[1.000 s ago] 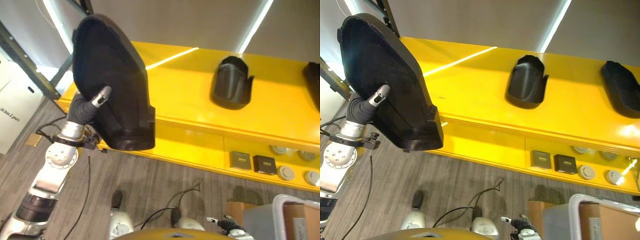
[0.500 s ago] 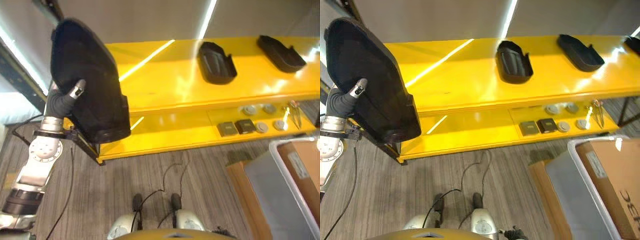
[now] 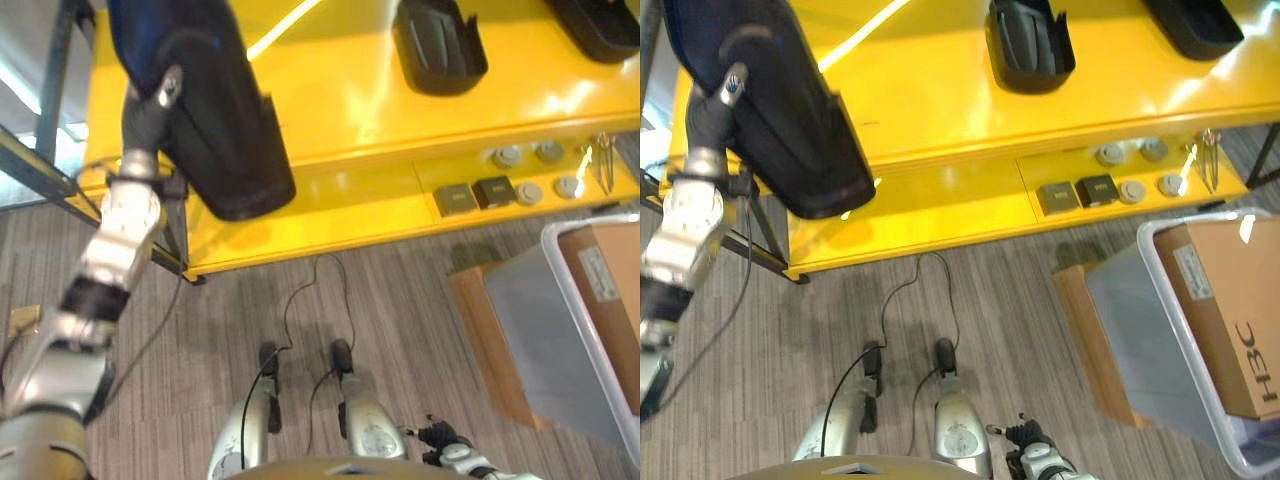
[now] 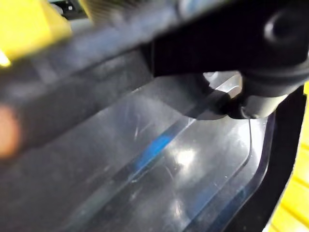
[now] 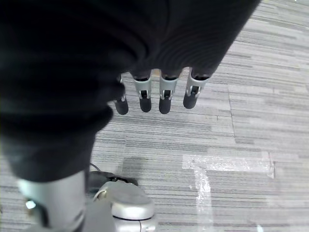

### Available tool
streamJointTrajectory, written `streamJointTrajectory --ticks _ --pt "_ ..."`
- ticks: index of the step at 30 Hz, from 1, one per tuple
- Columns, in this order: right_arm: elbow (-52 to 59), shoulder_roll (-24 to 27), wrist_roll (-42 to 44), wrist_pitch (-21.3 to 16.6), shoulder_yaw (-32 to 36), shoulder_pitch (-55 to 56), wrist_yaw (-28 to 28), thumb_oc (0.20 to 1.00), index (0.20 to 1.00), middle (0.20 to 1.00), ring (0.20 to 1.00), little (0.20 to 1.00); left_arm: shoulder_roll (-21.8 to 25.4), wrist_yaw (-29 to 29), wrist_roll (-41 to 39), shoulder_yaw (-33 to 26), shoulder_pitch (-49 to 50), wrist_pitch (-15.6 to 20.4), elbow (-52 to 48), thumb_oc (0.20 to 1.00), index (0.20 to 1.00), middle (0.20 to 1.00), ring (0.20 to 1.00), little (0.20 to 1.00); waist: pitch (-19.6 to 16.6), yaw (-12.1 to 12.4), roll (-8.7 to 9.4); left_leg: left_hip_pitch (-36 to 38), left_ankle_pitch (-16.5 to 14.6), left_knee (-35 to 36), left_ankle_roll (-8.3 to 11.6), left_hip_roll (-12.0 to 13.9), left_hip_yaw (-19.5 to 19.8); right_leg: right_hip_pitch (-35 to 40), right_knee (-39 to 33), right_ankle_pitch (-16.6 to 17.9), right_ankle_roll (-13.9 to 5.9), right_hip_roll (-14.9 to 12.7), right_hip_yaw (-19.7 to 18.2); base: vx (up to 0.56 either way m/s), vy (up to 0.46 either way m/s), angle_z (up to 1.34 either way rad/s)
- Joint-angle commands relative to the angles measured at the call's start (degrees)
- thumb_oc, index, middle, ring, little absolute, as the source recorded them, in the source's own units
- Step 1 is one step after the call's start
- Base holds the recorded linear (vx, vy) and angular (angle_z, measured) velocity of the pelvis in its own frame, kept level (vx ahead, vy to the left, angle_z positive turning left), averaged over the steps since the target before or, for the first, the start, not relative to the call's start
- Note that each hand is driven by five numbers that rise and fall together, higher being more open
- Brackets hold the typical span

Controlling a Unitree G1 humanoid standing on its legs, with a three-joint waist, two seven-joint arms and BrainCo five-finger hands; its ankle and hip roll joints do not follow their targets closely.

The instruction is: Move parts from the plastic box to the shelf.

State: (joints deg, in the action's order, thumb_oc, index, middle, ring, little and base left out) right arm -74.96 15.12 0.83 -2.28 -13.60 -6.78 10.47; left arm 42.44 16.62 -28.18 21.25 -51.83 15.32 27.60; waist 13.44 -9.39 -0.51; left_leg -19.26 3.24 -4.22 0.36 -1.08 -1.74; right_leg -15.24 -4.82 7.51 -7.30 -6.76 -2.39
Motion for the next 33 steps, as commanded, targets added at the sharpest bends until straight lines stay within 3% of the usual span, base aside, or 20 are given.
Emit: streamJointTrajectory --ticks 1,3,6,12,16,19,20,23,33 --pt "0.13 1.0 2.3 0.55 -0.16 1.62 -0.17 1.0 1.0 1.0 1.0 1.0 3.66 0.33 -5.34 -1.32 -6.63 3.85 0.45 0.2 0.2 0.2 0.2 0.2 -0.63 0.24 -1.43 8.7 -0.45 7.49 3.39 5.08 2.48 0.95 1.55 -1.67 -1.85 -0.9 -0.64 -0.04 -0.012 -0.02" --pt "-0.07 1.1 3.22 0.6 -0.82 0.39 -0.34 1.0 1.0 1.0 1.0 1.0 6.19 -0.92 -8.23 4.28 -15.48 3.21 7.55 0.2 0.2 0.2 0.2 0.2 0.46 -0.12 -1.93 7.14 0.48 8.11 3.62 4.98 2.69 -0.95 1.47 -0.91 -2.24 -0.81 -0.89 -0.03 -0.017 -0.13" --pt "-0.34 1.06 3.99 0.62 -1.06 -0.53 -0.52 1.0 1.0 1.0 1.0 1.0 6.56 -2.31 -11.49 7.09 -20.73 2.79 13.69 0.2 0.2 0.2 0.2 0.2 1.03 -0.31 -2.31 6.0 1.13 8.51 3.78 5.18 2.63 -2.33 1.6 -0.36 -2.46 -0.68 -1.41 0.0 -0.001 -0.02" --pt "-1.23 1.23 6.11 0.63 -2.24 -2.73 -0.53 1.0 1.0 1.0 1.0 1.0 6.6 -7.31 -15.76 13.83 -32.62 -2.62 33.7 0.2 0.2 0.2 0.2 0.2 2.48 -0.89 -2.66 5.26 1.71 8.84 3.95 5.62 2.53 -3.2 0.95 0.24 -2.4 -0.56 -1.66 0.02 -0.016 -0.06" --pt "-1.49 1.35 7.47 0.28 -3.04 -3.69 -0.8 1.0 1.0 1.0 1.0 1.0 8.27 -9.08 -11.37 17.11 -37.53 -5.53 41.38 0.2 0.2 0.2 0.2 0.2 3.14 -1.17 -2.74 4.62 1.95 9.04 4.11 5.91 2.47 -4.15 0.71 0.54 -2.42 -0.4 -2.09 0.01 -0.013 -0.03" --pt "-1.67 1.31 8.07 0.1 -3.14 -3.99 -0.82 1.0 1.0 1.0 1.0 1.0 8.69 -9.47 -10.69 17.22 -38.32 -6.09 42.95 0.2 0.2 0.2 0.2 0.2 3.35 -1.17 -2.66 4.04 2.13 9.1 4.2 6.01 2.56 -4.73 0.65 0.7 -2.36 -0.34 -2.21 0.01 -0.019 -0.05" --pt "-1.72 1.44 8.82 -0.04 -3.62 -4.26 -1.12 1.0 1.0 1.0 1.0 1.0 10.01 -10.56 -4.65 20.39 -40.36 -7.97 46.07 0.2 0.2 0.2 0.2 0.2 3.6 -1.13 -2.79 3.42 2.42 9.19 4.25 6.14 2.66 -5.27 0.6 0.81 -2.25 -0.27 -2.24 0.0 0.0 0.0" --pt "-1.76 1.38 10.4 -0.29 -3.49 -4.65 -1.52 1.0 1.0 1.0 1.0 1.0 10.12 -11.72 -2.94 22.09 -41.4 -8.45 46.83 0.2 0.2 0.2 0.2 0.2 4.01 -1.14 -2.7 2.85 2.63 9.22 4.25 6.13 2.83 -5.84 0.64 0.94 -2.25 -0.26 -2.19 0.0 0.0 0.0" --pt "-1.36 0.91 14.11 -1.95 -2.77 -3.02 -2.31 1.0 1.0 1.0 1.0 1.0 10.72 -10.32 4.01 26.23 -43.94 -7.68 46.73 0.2 0.2 0.2 0.2 0.2 5.79 -1.51 -2.77 0.43 3.17 9.22 4.4 5.93 2.98 -8.16 0.53 1.42 -2.21 -0.07 -2.16 0.0 0.0 0.0"
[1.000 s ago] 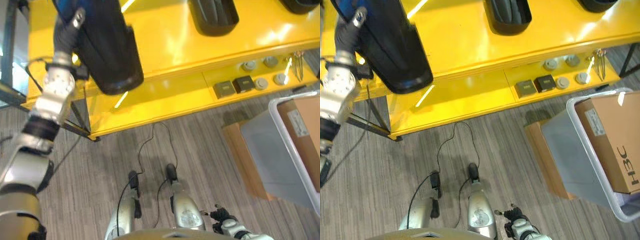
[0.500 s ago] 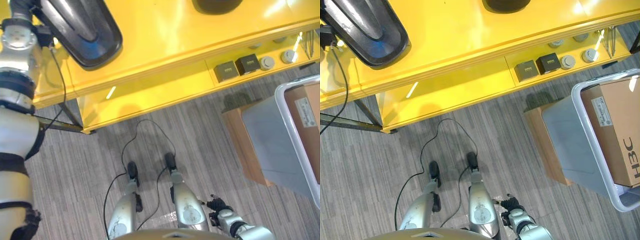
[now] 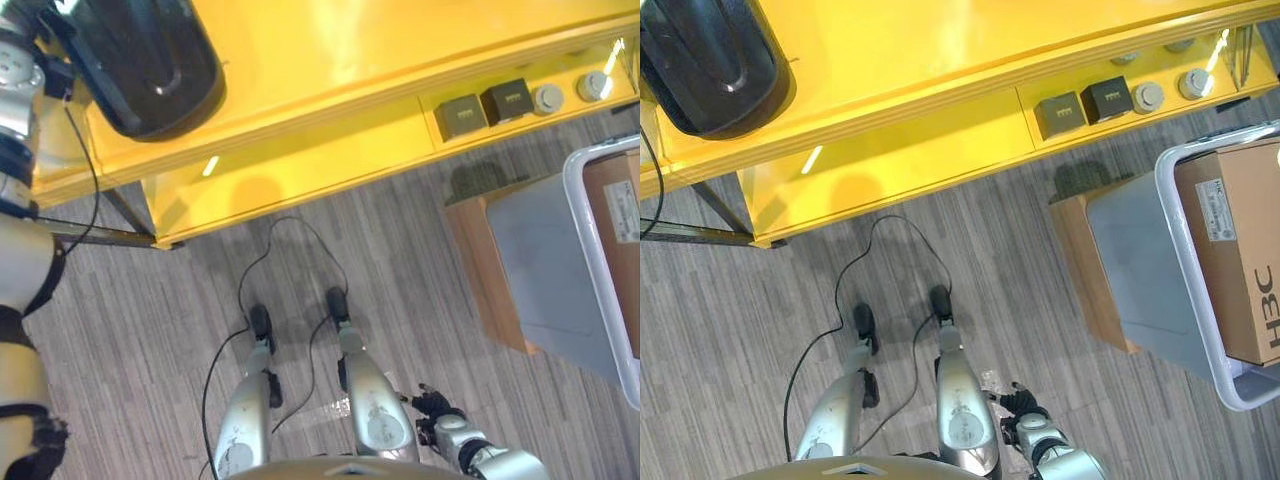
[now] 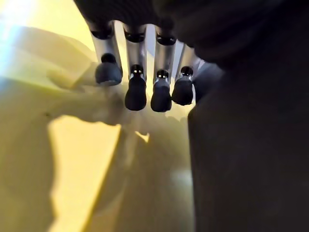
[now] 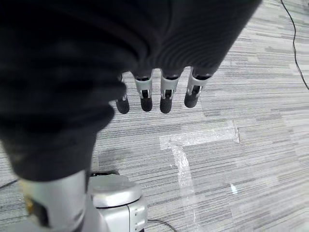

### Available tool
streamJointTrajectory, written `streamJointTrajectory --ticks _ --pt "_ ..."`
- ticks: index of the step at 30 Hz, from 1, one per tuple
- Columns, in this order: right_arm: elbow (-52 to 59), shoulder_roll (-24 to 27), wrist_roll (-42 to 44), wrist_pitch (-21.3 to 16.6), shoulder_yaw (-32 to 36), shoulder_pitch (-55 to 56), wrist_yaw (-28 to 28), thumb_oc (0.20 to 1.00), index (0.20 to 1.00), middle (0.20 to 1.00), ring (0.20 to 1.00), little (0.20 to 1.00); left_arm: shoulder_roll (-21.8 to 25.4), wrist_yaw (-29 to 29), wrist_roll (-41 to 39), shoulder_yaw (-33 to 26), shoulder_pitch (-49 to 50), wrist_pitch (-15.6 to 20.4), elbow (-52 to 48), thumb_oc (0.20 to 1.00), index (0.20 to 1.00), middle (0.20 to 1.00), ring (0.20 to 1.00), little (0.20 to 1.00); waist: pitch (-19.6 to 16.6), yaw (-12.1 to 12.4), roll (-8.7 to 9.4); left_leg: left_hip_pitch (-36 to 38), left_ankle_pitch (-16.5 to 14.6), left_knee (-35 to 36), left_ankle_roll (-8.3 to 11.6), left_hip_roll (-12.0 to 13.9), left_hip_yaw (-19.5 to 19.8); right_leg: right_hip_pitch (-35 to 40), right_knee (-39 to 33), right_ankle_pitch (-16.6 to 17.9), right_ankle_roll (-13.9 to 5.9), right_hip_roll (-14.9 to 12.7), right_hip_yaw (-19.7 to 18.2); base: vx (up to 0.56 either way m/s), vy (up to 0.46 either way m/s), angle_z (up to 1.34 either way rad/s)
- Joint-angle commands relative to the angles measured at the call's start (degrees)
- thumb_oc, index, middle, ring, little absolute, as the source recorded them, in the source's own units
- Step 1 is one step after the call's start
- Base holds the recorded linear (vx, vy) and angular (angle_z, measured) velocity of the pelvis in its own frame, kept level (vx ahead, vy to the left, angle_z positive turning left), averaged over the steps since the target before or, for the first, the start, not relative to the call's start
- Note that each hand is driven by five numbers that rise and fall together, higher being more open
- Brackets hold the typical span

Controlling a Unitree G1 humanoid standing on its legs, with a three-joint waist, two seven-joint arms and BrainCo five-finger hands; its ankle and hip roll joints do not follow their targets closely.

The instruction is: Move parts from the plastic box to the shelf.

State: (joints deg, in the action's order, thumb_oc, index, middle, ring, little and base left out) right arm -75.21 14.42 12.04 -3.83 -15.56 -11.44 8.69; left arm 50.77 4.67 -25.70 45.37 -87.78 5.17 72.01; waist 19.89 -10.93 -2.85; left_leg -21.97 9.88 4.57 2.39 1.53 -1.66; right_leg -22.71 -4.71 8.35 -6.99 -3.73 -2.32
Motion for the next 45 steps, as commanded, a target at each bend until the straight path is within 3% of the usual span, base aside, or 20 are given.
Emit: streamJointTrajectory --ticks 1,4,6,7,8,12,17,22,25,28,30,31,32,33,34,35,36,38,41,45 --pt "-1.11 1.6 2.9 -0.41 -0.81 1.63 -0.54 1.0 1.0 1.0 1.0 1.0 2.4 1.62 1.53 2.1 -7.99 2.48 2.31 0.2 0.2 0.2 0.2 0.2 -0.68 0.03 -0.44 3.14 -3.47 0.43 2.37 3.32 2.91 -0.7 0.42 0.59 -2.52 -3.09 -2.23 0.0 0.0 0.0" --pt "-0.69 1.4 3.87 -0.91 -0.72 1.65 -0.51 1.0 1.0 1.0 1.0 1.0 2.53 3.9 5.9 3.79 -9.48 2.82 2.06 0.2 0.2 0.2 0.2 0.2 -0.51 -0.15 -0.26 2.45 -3.43 0.43 2.45 3.47 2.85 -1.54 0.43 0.67 -2.49 -2.98 -2.5 0.0 0.0 0.0" --pt "-0.62 1.36 3.89 -1.05 -0.7 1.8 -0.43 1.0 1.0 1.0 1.0 1.0 2.59 4.53 6.16 3.59 -9.4 2.92 1.9 0.718 0.718 0.718 0.718 0.718 -0.46 -0.12 -0.24 2.42 -3.45 0.43 2.45 3.57 2.89 -1.66 0.44 0.65 -2.46 -2.92 -2.62 0.0 0.0 0.0" --pt "-0.54 1.31 3.97 -1.12 -0.7 1.79 -0.36 1.0 1.0 1.0 1.0 1.0 2.64 5.3 6.37 3.32 -9.36 2.98 1.77 0.918 0.918 0.918 0.918 0.918 -0.46 -0.13 -0.18 2.38 -3.45 0.43 2.44 3.62 2.85 -1.69 0.44 0.63 -2.45 -2.85 -2.65 0.0 0.0 0.0" --pt "-0.58 1.19 4.11 -1.17 -0.65 1.87 -0.19 1.0 1.0 1.0 1.0 1.0 2.31 6.36 6.03 2.07 -8.77 2.98 1.64 1.0 1.0 1.0 1.0 1.0 -0.55 -0.12 -0.09 2.44 -3.52 0.43 2.49 3.71 2.7 -1.66 0.45 0.51 -2.38 -2.8 -2.78 0.0 0.0 0.0" --pt "-0.45 1.18 4.05 -1.31 -0.77 1.97 -0.06 1.0 1.0 1.0 1.0 1.0 1.79 7.95 7.35 1.83 -8.98 3.0 1.67 1.0 1.0 1.0 1.0 1.0 -0.88 -0.18 -0.2 2.63 -3.6 0.43 2.55 3.78 2.78 -1.45 0.41 0.27 -2.31 -2.76 -2.96 0.0 0.0 0.0" --pt "-0.22 0.17 3.14 -1.53 -1.55 1.81 1.45 1.0 1.0 1.0 1.0 1.0 -1.49 16.9 -0.76 -7.73 -6.52 6.17 -2.37 1.0 1.0 1.0 1.0 1.0 -1.83 -0.28 0.2 3.9 -4.13 0.43 2.73 3.96 2.75 0.1 0.33 -0.56 -2.08 -2.56 -2.82 0.0 0.0 0.0" --pt "-0.03 0.08 2.44 -1.24 -1.62 2.27 1.82 1.0 1.0 1.0 1.0 1.0 -2.76 21.29 -0.51 -10.23 -5.58 7.82 -6.77 1.0 1.0 1.0 1.0 1.0 -3.34 -0.14 0.52 6.72 -4.95 0.43 2.91 4.42 2.56 2.96 0.39 -1.52 -2.02 -2.35 -2.53 0.01 -0.005 0.0" --pt "0.3 0.25 1.21 -1.07 -1.38 3.57 1.54 1.0 1.0 1.0 1.0 1.0 -1.56 23.16 4.74 -10.75 -2.66 7.17 -10.17 1.0 1.0 1.0 1.0 1.0 -5.18 0.34 0.69 9.9 -5.84 0.43 3.05 4.64 2.49 6.26 0.8 -2.69 -1.83 -2.14 -1.7 0.06 -0.017 -0.02" --pt "0.25 0.24 0.41 -0.96 0.06 5.07 0.96 1.0 1.0 1.0 1.0 1.0 -0.67 25.95 12.51 -12.46 4.75 7.58 -22.94 1.0 1.0 1.0 1.0 1.0 -8.79 1.37 0.97 14.55 -7.19 0.35 2.99 4.67 2.69 11.05 1.84 -4.83 -1.64 -2.07 -0.05 0.12 -0.021 0.03" --pt "0.27 0.13 -0.06 -0.85 0.75 5.46 0.76 1.0 1.0 1.0 1.0 1.0 -2.56 27.01 16.13 -16.94 13.52 7.84 -32.96 1.0 1.0 1.0 1.0 1.0 -10.62 1.79 1.17 16.89 -7.95 0.14 3.01 4.86 2.75 13.49 2.42 -5.78 -1.51 -2.18 0.63 0.09 -0.012 0.16" --pt "0.26 -0.7 -1.09 -0.38 1.53 5.74 0.26 1.0 1.0 1.0 1.0 1.0 -3.72 25.79 17.48 -22.15 23.3 9.7 -43.28 1.0 1.0 1.0 1.0 1.0 -12.48 2.64 1.92 18.7 -8.65 -0.21 2.97 5.02 3.04 15.38 3.15 -6.87 -1.38 -2.12 1.26 0.05 -0.014 0.18" --pt "0.29 -0.52 -1.1 -0.38 1.36 5.89 0.25 1.0 1.0 1.0 1.0 1.0 -3.7 25.79 17.64 -22.66 23.99 9.51 -43.77 1.0 1.0 1.0 1.0 1.0 -12.52 2.52 1.77 18.85 -8.69 -0.19 2.97 5.03 3.03 15.52 3.15 -6.92 -1.38 -2.12 1.25 0.08 -0.019 0.23" --pt "0.62 -1.69 -2.1 -0.17 2.06 6.36 -0.18 1.0 1.0 1.0 1.0 1.0 -8.05 24.14 17.72 -28.79 35.26 11.1 -53.56 0.9 0.9 0.9 0.9 0.9 -13.96 3.42 2.81 20.55 -9.28 -0.35 2.98 5.43 3.13 17.23 3.52 -7.72 -1.04 -2.05 1.55 0.04 -0.007 0.18" --pt "0.85 -1.87 -2.37 -0.13 2.49 6.76 -0.19 1.0 1.0 1.0 1.0 1.0 -9.57 21.87 17.36 -31.15 41.17 11.85 -58.42 0.442 0.442 0.442 0.442 0.442 -14.52 3.73 3.07 21.23 -9.54 -0.37 2.99 5.61 3.24 18.03 3.65 -8.11 -0.87 -1.87 1.6 0.05 -0.012 0.15" --pt "1.2 -2.42 -2.82 -0.09 2.79 7.48 -0.44 1.0 1.0 1.0 1.0 1.0 -10.75 20.15 18.14 -33.43 46.86 12.38 -62.55 0.2 0.2 0.2 0.2 0.2 -15.1 4.06 3.45 21.92 -9.75 -0.34 3.04 5.85 3.36 18.84 3.63 -8.43 -0.66 -1.7 1.77 0.02 -0.008 0.07" --pt "1.25 -2.3 -2.83 -0.08 2.6 7.66 -0.44 1.0 1.0 1.0 1.0 1.0 -10.79 20.06 18.23 -33.82 47.48 12.18 -63.02 0.2 0.2 0.2 0.2 0.2 -15.2 3.93 3.35 22.04 -9.77 -0.3 3.05 5.86 3.34 18.96 3.59 -8.45 -0.65 -1.69 1.76 0.03 -0.007 0.13" --pt "1.85 -3.2 -3.5 -0.16 2.97 8.45 -0.92 1.0 1.0 1.0 1.0 1.0 -16.08 15.57 16.14 -36.29 57.03 12.93 -70.69 0.2 0.2 0.2 0.2 0.2 -16.35 4.53 3.96 22.97 -10.1 -0.16 2.98 6.14 3.28 20.17 3.36 -8.77 -0.45 -1.63 2.03 0.02 -0.001 0.21" --pt "2.1 -4.86 -4.04 -0.27 2.96 9.12 -0.87 1.0 1.0 1.0 1.0 1.0 -24.01 5.57 11.26 -33.14 70.15 12.06 -81.45 0.2 0.2 0.2 0.2 0.2 -17.29 5.11 4.78 23.51 -10.38 0.27 2.67 6.23 3.2 21.22 2.65 -8.6 -0.02 -1.51 2.15 -0.01 -0.005 0.11" --pt "2.25 -5.69 -4.32 -0.52 1.76 9.46 -1.13 1.0 1.0 1.0 1.0 1.0 -26.96 3.28 9.66 -29.16 72.27 11.41 -81.39 0.2 0.2 0.2 0.2 0.2 -17.1 4.87 4.93 23.41 -10.31 0.4 2.57 6.15 2.84 20.96 2.19 -8.21 0.1 -1.37 1.79 -0.02 -0.005 -0.04"
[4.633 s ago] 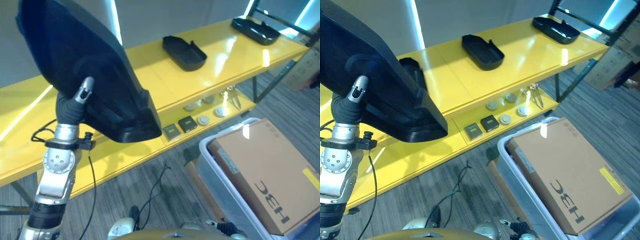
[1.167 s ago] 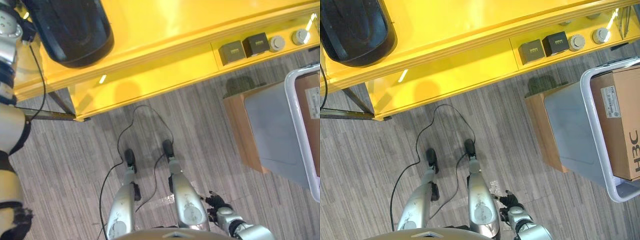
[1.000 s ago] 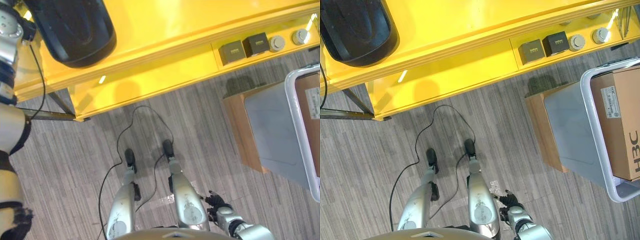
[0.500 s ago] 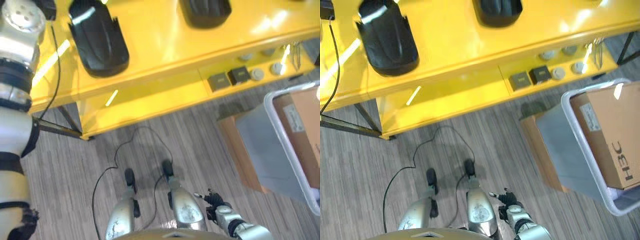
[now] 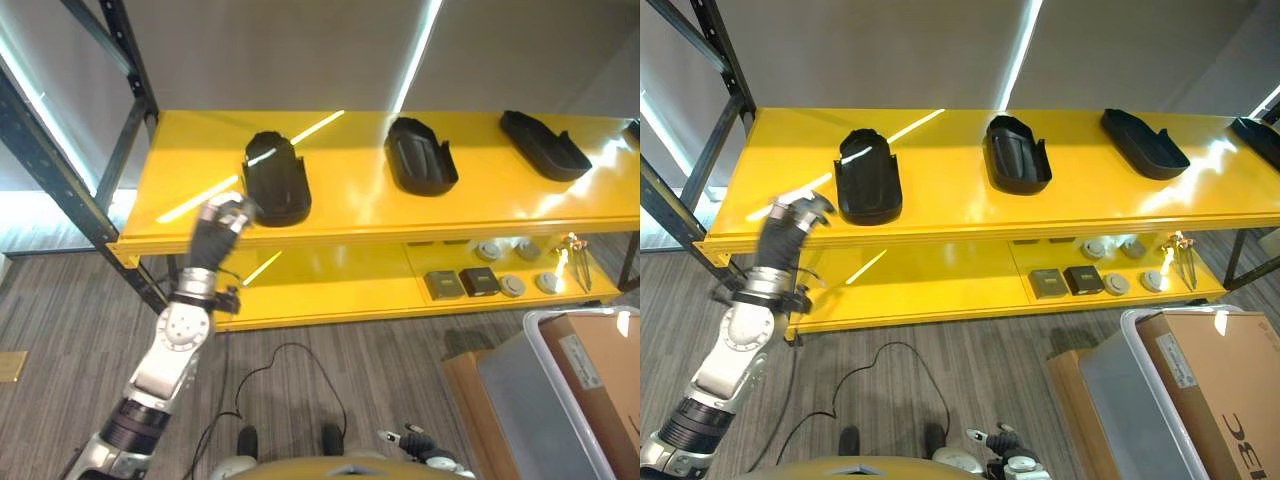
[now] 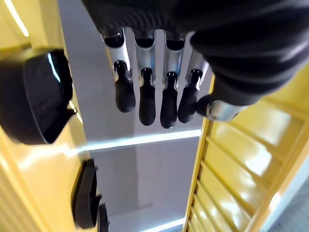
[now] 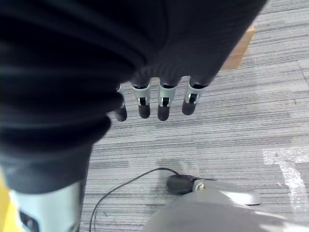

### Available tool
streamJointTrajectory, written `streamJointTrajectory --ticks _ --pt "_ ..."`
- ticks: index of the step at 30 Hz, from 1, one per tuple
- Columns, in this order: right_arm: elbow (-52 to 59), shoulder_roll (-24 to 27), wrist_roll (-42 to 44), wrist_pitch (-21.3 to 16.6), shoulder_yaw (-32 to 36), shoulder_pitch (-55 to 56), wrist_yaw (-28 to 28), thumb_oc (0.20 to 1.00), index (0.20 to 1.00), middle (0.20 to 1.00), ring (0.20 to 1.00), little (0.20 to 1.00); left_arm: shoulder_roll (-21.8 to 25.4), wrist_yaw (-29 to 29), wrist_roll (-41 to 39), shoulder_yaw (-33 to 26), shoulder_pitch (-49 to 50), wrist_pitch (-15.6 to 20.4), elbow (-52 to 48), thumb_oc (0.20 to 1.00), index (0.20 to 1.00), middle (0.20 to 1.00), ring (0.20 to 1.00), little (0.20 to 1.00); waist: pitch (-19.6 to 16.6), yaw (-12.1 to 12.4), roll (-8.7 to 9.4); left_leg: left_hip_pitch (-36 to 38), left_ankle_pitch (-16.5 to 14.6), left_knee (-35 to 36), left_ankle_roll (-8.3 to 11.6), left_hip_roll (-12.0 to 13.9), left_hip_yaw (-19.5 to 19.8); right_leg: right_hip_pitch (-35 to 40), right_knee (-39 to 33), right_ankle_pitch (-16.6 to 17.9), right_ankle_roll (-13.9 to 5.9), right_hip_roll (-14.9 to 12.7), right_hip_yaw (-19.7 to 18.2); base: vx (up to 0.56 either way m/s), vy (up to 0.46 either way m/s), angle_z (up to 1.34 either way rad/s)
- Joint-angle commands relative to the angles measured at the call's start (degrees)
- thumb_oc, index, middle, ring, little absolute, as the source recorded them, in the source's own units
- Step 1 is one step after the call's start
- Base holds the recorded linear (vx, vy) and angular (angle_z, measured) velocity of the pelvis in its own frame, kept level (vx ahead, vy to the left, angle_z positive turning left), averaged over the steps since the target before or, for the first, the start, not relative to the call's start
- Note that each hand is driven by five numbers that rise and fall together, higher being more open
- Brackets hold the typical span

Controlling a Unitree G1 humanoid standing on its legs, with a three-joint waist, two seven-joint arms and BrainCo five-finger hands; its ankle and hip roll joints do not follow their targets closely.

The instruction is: Move parts from the plastic box to the shelf.

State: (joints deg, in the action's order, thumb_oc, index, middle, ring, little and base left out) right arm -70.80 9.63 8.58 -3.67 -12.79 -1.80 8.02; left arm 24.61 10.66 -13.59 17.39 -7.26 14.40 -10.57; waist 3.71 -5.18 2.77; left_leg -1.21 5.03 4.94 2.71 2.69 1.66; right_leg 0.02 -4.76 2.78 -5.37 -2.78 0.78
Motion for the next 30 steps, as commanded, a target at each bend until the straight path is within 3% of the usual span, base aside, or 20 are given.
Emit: streamJointTrajectory --ticks 1,5,9,17,30 --pt "-2.07 -1.03 -0.86 -0.71 -1.39 -0.11 -0.36 1.0 1.0 1.0 1.0 1.0 -2.07 -2.98 -2.92 0.13 -8.19 1.81 1.77 0.2 0.2 0.2 0.2 0.2 -0.66 -1.07 -0.64 2.39 -5.35 0.06 2.21 4.92 -0.58 -2.04 2.06 -2.44 -1.48 -2.25 -1.39 -0.05 -0.013 -0.05" --pt "-2.57 -0.57 -0.11 -0.38 -2.38 -0.97 1.11 1.0 1.0 1.0 1.0 1.0 -6.27 -0.61 -1.04 6.65 -16.21 0.5 10.83 0.2 0.2 0.2 0.2 0.2 3.01 -2.26 -1.33 -1.61 -3.95 0.06 2.21 4.4 -1.18 -6.24 1.62 -0.7 -1.86 -2.43 -1.6 -0.16 -0.009 -0.04" --pt "-2.78 0.1 0.45 -0.37 -2.14 -1.03 1.96 1.0 1.0 1.0 1.0 1.0 -7.78 1.84 -0.53 7.39 -19.59 0.56 14.44 0.2 0.2 0.2 0.2 0.2 4.51 -2.85 -1.83 -3.46 -3.38 0.06 2.21 4.19 -1.84 -8.49 1.39 0.19 -2.12 -2.67 -2.1 -0.11 0.01 -0.13" --pt "-3.34 1.29 1.53 -0.83 -0.09 -0.5 3.3 1.0 1.0 1.0 1.0 1.0 -8.1 8.29 1.54 2.64 -22.7 0.87 18.32 0.2 0.2 0.2 0.2 0.2 6.9 -3.67 -2.72 -5.57 -2.86 0.06 2.22 3.85 -4.09 -11.85 1.0 1.58 -2.73 -3.07 -3.52 -0.02 0.01 -0.18" --pt "-2.42 1.06 2.78 -1.91 -1.01 -2.38 3.59 1.0 1.0 1.0 1.0 1.0 -6.86 16.63 3.23 -4.86 -24.99 1.66 18.98 0.2 0.2 0.2 0.2 0.2 8.81 -3.77 -2.9 -6.93 -2.75 0.06 2.35 3.83 -4.63 -13.82 0.8 2.0 -2.77 -3.18 -3.97 0.01 -0.001 -0.04"
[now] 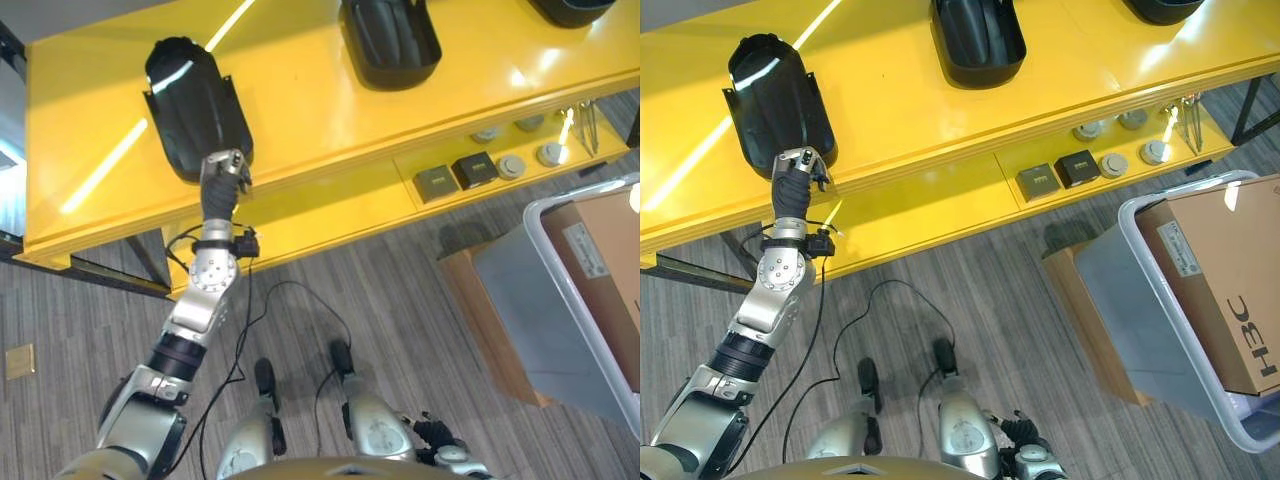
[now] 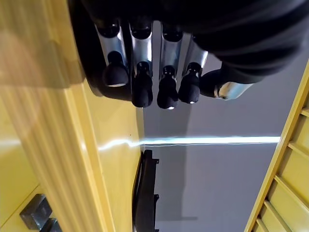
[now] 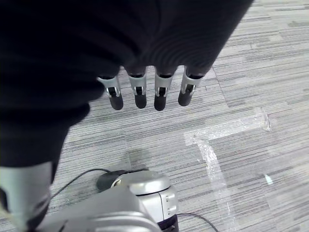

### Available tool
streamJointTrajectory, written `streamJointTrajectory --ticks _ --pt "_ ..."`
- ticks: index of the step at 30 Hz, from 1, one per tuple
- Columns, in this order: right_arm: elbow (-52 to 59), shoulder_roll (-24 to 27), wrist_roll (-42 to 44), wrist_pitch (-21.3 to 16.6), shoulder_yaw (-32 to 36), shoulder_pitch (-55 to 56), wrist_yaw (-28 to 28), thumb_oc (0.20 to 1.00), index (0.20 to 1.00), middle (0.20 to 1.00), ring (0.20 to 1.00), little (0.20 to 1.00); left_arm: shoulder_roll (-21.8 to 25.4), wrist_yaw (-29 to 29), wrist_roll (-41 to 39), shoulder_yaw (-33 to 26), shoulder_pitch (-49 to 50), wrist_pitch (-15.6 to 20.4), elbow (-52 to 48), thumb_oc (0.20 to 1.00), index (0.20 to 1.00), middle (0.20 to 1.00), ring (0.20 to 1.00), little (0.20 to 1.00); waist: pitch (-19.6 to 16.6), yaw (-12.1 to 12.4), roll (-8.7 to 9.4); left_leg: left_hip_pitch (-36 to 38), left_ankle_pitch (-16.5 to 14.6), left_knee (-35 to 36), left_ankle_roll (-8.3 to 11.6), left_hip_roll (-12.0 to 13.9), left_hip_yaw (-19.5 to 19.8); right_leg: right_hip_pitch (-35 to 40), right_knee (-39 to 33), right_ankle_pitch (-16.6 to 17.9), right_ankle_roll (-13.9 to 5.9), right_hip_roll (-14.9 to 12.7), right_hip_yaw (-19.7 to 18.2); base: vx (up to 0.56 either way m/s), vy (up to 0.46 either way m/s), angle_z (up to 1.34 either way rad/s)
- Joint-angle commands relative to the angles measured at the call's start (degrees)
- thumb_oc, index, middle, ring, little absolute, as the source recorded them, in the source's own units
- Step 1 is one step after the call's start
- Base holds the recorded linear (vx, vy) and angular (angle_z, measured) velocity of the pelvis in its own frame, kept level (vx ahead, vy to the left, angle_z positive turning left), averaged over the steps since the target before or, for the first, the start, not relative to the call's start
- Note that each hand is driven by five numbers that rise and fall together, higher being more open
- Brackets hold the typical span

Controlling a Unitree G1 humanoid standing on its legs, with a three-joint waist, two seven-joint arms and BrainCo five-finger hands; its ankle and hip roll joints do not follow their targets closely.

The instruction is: Move parts from the plastic box to the shelf.

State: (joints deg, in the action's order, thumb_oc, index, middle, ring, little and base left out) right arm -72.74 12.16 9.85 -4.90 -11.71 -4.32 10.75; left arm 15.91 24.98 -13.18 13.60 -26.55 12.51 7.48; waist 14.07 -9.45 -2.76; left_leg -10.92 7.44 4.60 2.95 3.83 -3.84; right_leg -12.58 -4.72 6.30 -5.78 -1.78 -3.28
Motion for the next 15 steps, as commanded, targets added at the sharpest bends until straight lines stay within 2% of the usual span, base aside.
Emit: streamJointTrajectory --ticks 1,15 --pt "-0.48 -1.48 1.51 -0.69 -2.09 0.14 0.85 1.0 1.0 1.0 1.0 1.0 1.85 2.31 2.82 -1.07 -5.71 3.55 0.93 0.2 0.2 0.2 0.2 0.2 -1.55 0.5 2.62 2.77 -5.16 0.4 2.1 2.69 0.88 -1.24 0.75 -1.53 -2.36 -4.17 0.09 0.0 0.0 0.0" --pt "-0.5 -0.16 1.96 -1.07 -2.69 0.04 0.8 1.0 1.0 1.0 1.0 1.0 5.06 9.67 0.92 -3.77 -17.84 3.28 14.98 0.2 0.2 0.2 0.2 0.2 -0.33 -1.36 4.06 -0.05 -4.35 0.4 2.57 3.25 0.39 -4.71 0.95 -0.81 -2.31 -3.72 -1.05 0.0 -0.003 -0.03"
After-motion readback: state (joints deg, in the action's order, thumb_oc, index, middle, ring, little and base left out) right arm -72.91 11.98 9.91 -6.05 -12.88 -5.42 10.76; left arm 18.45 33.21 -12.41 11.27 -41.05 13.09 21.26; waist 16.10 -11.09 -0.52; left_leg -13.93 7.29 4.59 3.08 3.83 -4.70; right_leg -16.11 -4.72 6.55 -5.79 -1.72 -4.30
